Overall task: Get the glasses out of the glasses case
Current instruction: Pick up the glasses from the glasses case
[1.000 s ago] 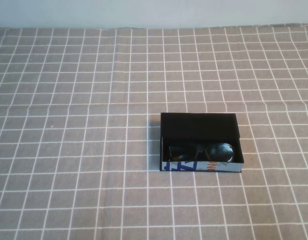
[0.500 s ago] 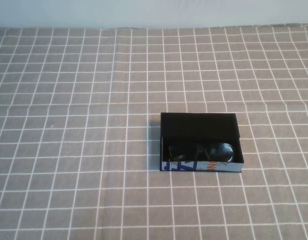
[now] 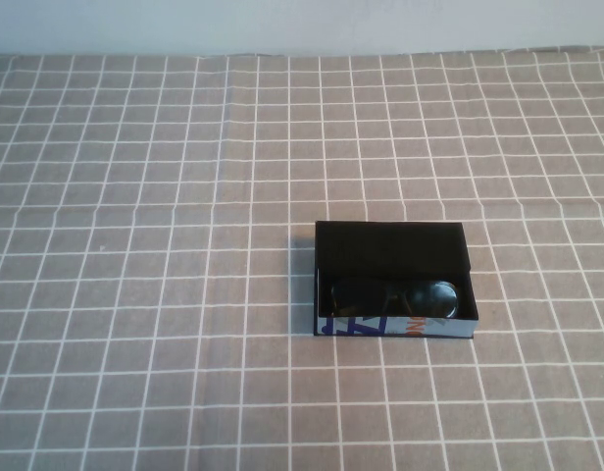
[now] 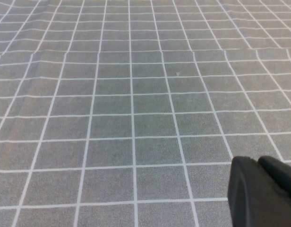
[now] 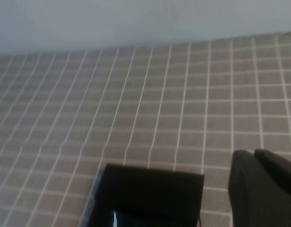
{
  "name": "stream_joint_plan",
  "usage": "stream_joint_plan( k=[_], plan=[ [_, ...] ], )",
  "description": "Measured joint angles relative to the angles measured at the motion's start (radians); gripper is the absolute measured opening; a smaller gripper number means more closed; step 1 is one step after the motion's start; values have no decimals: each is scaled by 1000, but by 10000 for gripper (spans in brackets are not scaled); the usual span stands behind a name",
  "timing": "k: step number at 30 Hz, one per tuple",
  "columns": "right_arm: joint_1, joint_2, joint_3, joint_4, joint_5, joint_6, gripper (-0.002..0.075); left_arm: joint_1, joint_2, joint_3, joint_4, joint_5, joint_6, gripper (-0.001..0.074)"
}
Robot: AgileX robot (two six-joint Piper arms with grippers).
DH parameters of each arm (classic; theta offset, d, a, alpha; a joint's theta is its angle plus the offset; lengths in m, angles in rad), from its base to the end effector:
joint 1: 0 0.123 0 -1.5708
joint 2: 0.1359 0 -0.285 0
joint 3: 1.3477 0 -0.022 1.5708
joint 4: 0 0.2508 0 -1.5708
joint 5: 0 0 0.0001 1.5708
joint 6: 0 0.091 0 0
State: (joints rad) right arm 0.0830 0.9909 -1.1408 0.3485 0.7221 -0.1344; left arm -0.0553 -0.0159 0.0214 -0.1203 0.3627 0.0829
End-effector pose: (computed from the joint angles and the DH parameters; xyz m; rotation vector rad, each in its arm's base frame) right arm 0.1934 0.0367 0.4217 -0.0952 2.0296 0.3660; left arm 0.0523 -0.0068 0.1744 0.0534 1.8495 -0.0986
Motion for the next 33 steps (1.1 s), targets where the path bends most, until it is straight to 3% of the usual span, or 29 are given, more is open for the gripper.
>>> stream_joint_plan(
  k=[6,10,19,27,33],
  plan=[
    [14,197,-2,203,101,-453,-18,0,0,0,0,0,0,-5],
    [97,322,-22,144,170,-637,-18,0,0,0,0,0,0,-5],
    [345,590,-175,-151,280,-669,23,0,0,0,0,0,0,-5],
    [394,763,-265,-166,248,-644,282,0,0,0,0,0,0,-5],
    [398,839,-274,-176,204,-642,315,0,0,0,0,0,0,-5]
  ],
)
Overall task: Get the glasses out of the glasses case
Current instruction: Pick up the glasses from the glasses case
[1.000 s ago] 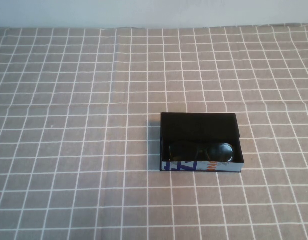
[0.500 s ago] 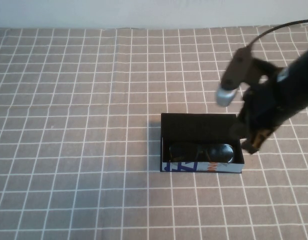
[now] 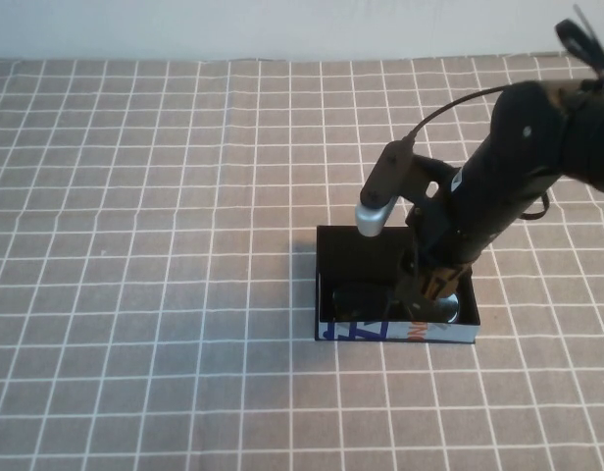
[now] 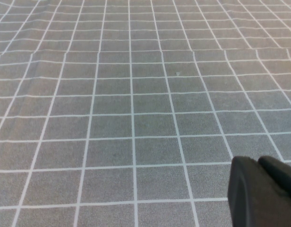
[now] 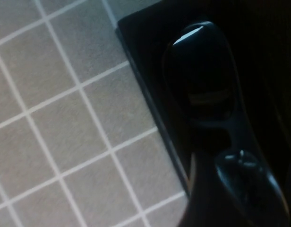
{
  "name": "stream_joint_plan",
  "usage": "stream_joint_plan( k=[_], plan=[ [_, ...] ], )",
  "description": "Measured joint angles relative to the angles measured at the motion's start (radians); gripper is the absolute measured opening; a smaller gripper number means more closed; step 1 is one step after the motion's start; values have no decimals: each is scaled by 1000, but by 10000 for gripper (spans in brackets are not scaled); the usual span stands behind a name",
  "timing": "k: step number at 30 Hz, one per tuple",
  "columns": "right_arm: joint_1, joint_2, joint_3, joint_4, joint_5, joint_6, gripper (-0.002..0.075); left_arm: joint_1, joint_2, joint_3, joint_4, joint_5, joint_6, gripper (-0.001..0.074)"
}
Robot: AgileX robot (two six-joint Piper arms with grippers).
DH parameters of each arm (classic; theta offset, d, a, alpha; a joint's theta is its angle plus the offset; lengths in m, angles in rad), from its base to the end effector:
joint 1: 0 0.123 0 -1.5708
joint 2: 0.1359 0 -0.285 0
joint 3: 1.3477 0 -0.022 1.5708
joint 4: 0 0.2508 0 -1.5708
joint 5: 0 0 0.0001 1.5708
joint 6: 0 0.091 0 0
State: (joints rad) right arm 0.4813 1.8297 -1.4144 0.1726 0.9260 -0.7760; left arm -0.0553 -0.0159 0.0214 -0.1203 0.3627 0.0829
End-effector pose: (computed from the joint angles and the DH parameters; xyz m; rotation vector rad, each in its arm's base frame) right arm 0.3335 0.1883 0.2406 -1.5541 2.3326 0.1489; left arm 0.0523 -0.0068 0.1744 0.0534 1.8495 -0.0986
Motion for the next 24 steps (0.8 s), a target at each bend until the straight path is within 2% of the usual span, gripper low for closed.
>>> stream_joint_plan(
  k=[7,24],
  plan=[
    [0,40,-2,-24,-90,0,317,0,0,0,0,0,0,-5],
    [0,108,-6,-25,-114,2,309,0,0,0,0,0,0,-5]
  ],
)
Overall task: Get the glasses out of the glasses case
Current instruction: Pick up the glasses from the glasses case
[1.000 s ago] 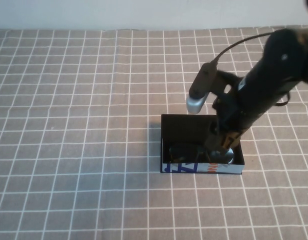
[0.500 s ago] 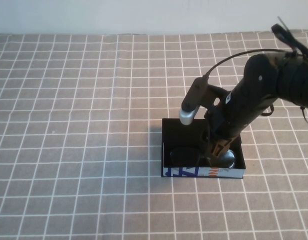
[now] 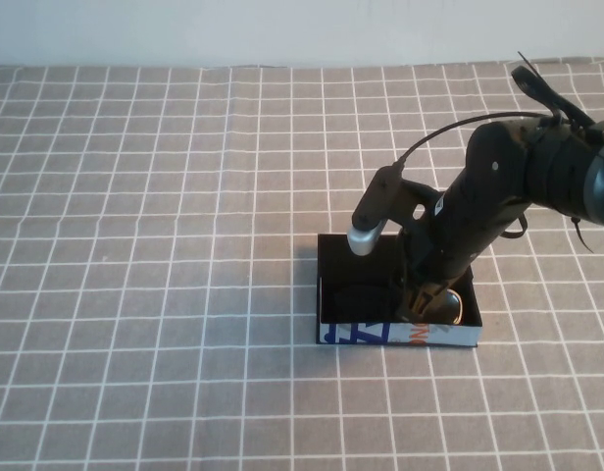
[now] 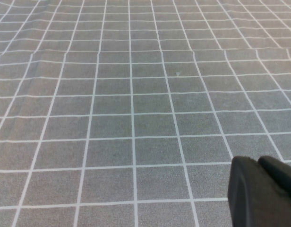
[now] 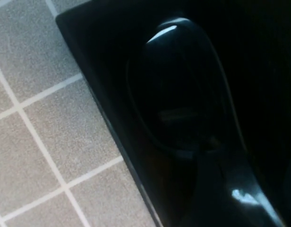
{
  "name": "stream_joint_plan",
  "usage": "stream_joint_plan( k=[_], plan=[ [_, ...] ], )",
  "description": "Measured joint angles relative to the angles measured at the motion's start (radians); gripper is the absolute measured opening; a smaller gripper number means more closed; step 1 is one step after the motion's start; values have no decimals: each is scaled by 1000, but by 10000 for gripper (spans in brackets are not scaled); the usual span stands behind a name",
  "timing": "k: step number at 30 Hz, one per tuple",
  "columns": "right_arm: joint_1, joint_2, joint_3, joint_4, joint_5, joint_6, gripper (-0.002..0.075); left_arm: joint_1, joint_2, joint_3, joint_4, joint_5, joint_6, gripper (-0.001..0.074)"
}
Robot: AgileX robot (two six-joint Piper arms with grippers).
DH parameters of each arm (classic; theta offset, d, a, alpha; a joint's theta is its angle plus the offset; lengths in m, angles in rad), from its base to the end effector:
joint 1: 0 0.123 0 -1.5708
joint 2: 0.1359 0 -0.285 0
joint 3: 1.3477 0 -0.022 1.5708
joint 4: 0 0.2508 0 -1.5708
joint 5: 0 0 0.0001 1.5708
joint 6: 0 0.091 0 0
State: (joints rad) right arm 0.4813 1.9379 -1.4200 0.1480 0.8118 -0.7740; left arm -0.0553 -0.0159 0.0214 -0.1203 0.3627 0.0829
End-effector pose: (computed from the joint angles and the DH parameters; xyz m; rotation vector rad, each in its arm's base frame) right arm 0.3536 0.1957 0.2025 -1.5462 2.3316 0.1046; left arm 0.0523 -0.0068 0.1744 0.0534 1.8495 -0.0986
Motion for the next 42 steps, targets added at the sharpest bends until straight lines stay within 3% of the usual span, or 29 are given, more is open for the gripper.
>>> stream_joint_plan(
  k=[2,7,12,17,24,28,37,39,42],
  plan=[
    [0,1,-2,0,2,0,262,0,0,0,0,0,0,-5],
    [0,5,-32,0,49,0,49,0,0,0,0,0,0,-5],
    [0,7,-81,0,84,0,-8,0,0,0,0,0,0,-5],
    [0,7,-96,0,135,-106,28,0,0,0,0,0,0,-5],
    [0,7,-96,-4,154,-176,322,0,0,0,0,0,0,-5],
    [9,10,-96,-4,125,-179,376,0,0,0,0,0,0,-5],
    [15,68,-97,0,134,-179,326,0,0,0,0,0,0,-5],
    [16,74,-97,0,139,-179,286,0,0,0,0,0,0,-5],
    [18,76,-97,0,154,-179,159,0,0,0,0,0,0,-5]
  ],
)
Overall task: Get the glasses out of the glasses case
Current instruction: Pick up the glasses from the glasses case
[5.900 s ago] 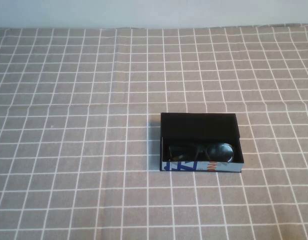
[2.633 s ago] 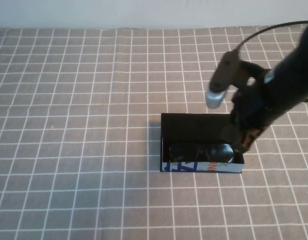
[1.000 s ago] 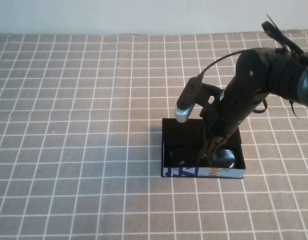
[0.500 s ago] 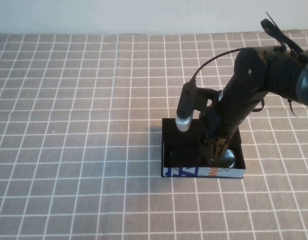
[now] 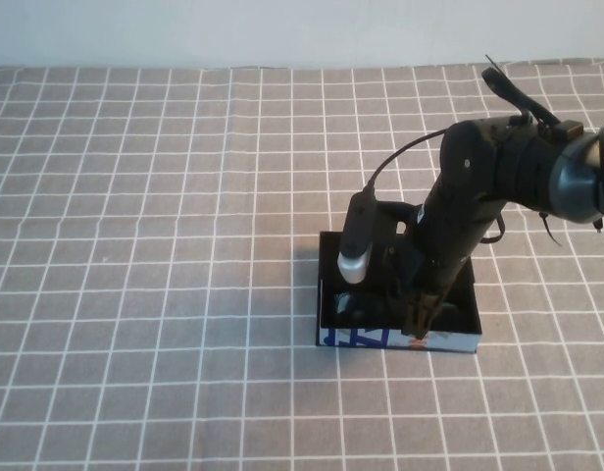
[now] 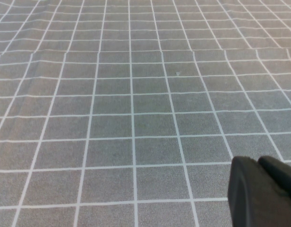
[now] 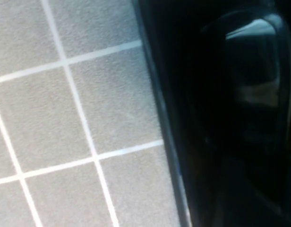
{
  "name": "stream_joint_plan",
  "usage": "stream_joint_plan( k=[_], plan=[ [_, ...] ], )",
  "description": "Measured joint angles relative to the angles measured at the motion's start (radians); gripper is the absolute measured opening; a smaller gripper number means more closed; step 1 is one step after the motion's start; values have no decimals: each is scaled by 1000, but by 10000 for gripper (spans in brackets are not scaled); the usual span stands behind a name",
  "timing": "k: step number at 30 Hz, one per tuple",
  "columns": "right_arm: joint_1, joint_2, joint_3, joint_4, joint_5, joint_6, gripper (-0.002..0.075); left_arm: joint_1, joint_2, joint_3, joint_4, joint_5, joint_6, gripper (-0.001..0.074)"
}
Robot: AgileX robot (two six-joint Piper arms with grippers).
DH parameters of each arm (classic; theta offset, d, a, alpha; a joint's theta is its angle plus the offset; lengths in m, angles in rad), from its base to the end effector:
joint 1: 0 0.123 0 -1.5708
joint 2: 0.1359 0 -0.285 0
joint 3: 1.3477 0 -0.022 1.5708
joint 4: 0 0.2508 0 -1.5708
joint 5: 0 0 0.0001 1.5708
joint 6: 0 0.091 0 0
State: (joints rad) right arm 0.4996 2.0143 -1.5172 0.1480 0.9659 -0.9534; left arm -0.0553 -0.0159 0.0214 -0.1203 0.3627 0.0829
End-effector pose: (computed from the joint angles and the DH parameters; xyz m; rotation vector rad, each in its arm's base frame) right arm 0.3570 0.2074 0.1932 -1.8597 2.2518 0.1209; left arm 0.0523 -0.0068 0.1744 0.0534 1.8495 -0.0986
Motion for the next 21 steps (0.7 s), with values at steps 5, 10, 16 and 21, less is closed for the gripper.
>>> stream_joint_plan(
  k=[5,10,16,21],
  plan=[
    [2,-9,-1,6,29,0,32,0,0,0,0,0,0,-5],
    [2,-54,-1,0,28,4,31,0,0,0,0,0,0,-5],
    [-11,-176,-1,16,24,138,31,0,0,0,0,0,0,-5],
    [-108,-282,-1,154,27,295,31,0,0,0,0,0,0,-5]
  ],
)
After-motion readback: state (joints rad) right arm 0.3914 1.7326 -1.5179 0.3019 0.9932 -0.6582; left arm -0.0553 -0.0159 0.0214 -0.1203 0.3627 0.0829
